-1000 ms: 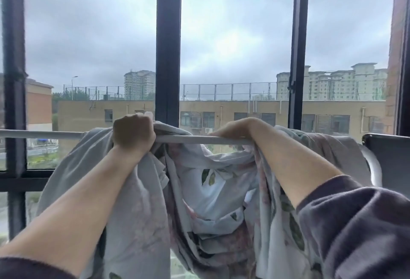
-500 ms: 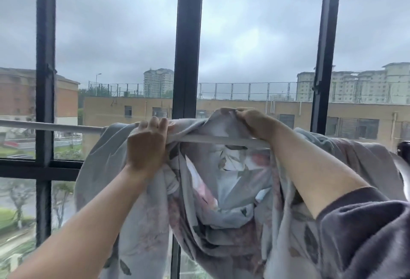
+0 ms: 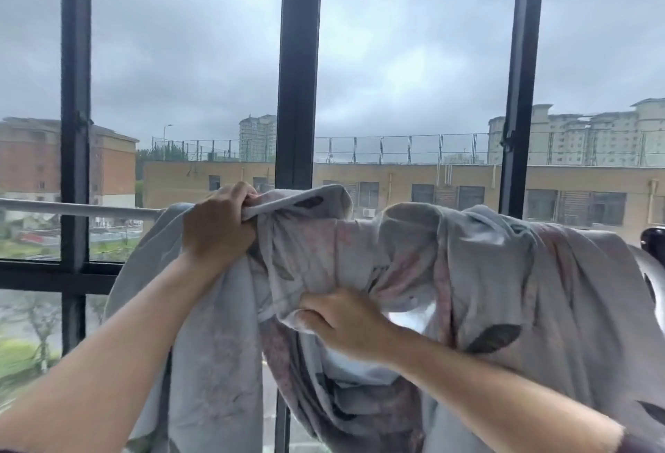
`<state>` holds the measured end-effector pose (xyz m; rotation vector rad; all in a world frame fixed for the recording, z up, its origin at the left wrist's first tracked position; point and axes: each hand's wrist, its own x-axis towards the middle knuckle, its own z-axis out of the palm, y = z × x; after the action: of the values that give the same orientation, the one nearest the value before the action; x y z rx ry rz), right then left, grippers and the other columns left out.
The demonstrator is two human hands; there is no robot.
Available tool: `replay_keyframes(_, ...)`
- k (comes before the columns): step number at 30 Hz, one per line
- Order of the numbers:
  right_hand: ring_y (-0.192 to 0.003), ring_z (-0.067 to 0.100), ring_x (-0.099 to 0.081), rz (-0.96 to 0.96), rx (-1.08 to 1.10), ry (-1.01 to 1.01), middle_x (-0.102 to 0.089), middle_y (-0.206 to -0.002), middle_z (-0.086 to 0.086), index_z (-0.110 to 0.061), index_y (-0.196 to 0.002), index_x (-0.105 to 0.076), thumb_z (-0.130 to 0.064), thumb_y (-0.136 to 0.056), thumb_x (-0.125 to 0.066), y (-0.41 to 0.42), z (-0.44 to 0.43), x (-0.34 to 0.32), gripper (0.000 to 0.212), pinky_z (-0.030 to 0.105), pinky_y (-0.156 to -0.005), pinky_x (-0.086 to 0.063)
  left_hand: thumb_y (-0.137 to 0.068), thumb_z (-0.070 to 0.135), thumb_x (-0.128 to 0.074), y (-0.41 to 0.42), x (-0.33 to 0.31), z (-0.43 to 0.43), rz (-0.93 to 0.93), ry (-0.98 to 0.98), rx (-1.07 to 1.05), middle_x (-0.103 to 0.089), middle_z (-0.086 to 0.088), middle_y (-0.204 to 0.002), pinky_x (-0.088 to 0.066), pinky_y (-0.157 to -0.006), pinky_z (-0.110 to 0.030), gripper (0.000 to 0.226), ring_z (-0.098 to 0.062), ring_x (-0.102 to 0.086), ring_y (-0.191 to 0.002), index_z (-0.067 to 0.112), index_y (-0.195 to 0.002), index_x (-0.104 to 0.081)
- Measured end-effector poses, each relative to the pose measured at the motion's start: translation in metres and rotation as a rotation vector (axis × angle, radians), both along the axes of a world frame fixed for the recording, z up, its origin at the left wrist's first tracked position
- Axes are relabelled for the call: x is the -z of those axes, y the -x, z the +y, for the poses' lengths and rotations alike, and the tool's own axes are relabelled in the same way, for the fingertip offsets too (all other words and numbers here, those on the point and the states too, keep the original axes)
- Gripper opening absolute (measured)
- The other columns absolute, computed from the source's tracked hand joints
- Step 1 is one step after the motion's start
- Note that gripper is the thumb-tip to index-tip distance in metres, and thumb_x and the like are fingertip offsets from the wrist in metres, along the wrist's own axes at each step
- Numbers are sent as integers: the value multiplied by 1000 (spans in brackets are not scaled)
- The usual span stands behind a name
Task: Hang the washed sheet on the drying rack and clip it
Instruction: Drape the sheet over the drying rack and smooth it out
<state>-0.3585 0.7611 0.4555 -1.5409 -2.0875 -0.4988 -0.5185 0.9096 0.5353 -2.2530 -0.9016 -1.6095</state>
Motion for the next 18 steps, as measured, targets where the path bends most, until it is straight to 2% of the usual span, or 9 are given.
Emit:
replay_keyframes(4,-55,1,-37,597,-98,230,-41,-56,-11,-25,-64,-42,-20,-99,-45,18,27,25,35,26,-57,-29,-74,10,-61,-2,3,-1,36,51,55,-61,-3,-101,-40,-70,-35,31,-28,-56,-92,18,-103,-54)
replay_keyframes(6,-55,0,-34,733,-92,265,-36,-59,-12,-24,-64,-40,-20,-99,-44,18,33,32,35,28,-60,-30,-72,8,-62,1,5,2,47,77,44,-60,-6,-104,-42,-76,-39,36,-30,-55,-96,16,-106,-53)
replay_keyframes(8,-59,3,-36,656,-70,251,-38,-64,-5,-21,-68,-41,-22,-98,-43,16,24,33,30,26,-60,-31,-72,9,-64,4,7,3,67,74,41,-57,-9,-107,-43,-81,-44,40,-32,-53,-101,16,-110,-52)
replay_keyframes(10,-66,11,-45,491,-52,232,-49,-72,1,-15,-78,-48,-30,-98,-44,16,9,28,25,30,-63,-36,-72,10,-70,6,10,-1,127,27,22,-53,-12,-114,-43,-83,-49,53,-36,-52,-106,16,-118,-46)
replay_keyframes(12,-78,18,-53,254,-10,142,-58,-86,4,-12,-92,-55,-35,-97,-44,14,-4,18,25,34,-71,-42,-66,8,-77,6,15,-1,226,-126,-49,-50,-16,-121,-47,-83,-55,70,-39,-53,-108,15,-126,-40)
replay_keyframes(13,-82,18,-53,110,10,21,-59,-91,3,-13,-97,-58,-33,-95,-46,14,-11,11,24,32,-75,-44,-68,8,-77,5,17,-2,296,-229,-79,-49,-16,-126,-48,-86,-57,72,-39,-52,-112,16,-130,-41)
replay_keyframes(15,-93,18,-55,-172,77,-306,-61,-97,-2,-16,-99,-62,-27,-89,-53,12,-21,-10,17,32,-90,-41,-84,18,-60,1,18,-6,374,-405,-49,-49,-13,-135,-42,-97,-54,49,-35,-46,-123,18,-131,-49)
replay_keyframes(16,-99,17,-55,-257,138,-431,-61,-101,-4,-18,-100,-63,-26,-86,-55,10,-24,-23,18,36,-100,-38,-89,25,-50,0,18,-9,353,-466,10,-52,-10,-134,-38,-102,-51,38,-31,-43,-125,18,-125,-57)
replay_keyframes(18,-109,17,-54,-273,326,-494,-59,-112,-4,-21,-112,-60,-33,-86,-54,3,-31,-51,30,46,-109,-30,-85,26,-44,-1,16,-14,311,-514,138,-63,-3,-122,-31,-105,-42,31,-22,-46,-119,17,-101,-69)
